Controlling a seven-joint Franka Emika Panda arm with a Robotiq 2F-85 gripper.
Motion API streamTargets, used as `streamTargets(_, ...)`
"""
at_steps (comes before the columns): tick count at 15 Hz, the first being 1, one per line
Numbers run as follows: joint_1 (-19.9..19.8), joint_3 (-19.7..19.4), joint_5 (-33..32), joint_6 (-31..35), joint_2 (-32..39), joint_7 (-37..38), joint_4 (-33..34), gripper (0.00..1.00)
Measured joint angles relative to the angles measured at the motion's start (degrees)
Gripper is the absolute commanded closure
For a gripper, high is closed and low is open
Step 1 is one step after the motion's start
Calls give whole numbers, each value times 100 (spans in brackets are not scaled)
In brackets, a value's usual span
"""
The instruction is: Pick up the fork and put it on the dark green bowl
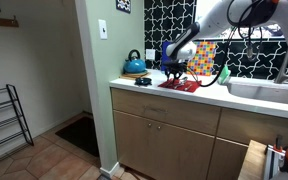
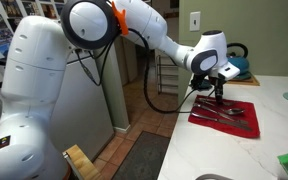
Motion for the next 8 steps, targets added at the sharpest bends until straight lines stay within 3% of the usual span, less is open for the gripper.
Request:
streamTargets(1, 2, -1, 0, -18, 23, 0, 18, 62)
streamTargets(8, 72, -38, 0, -147, 124, 0, 156, 68)
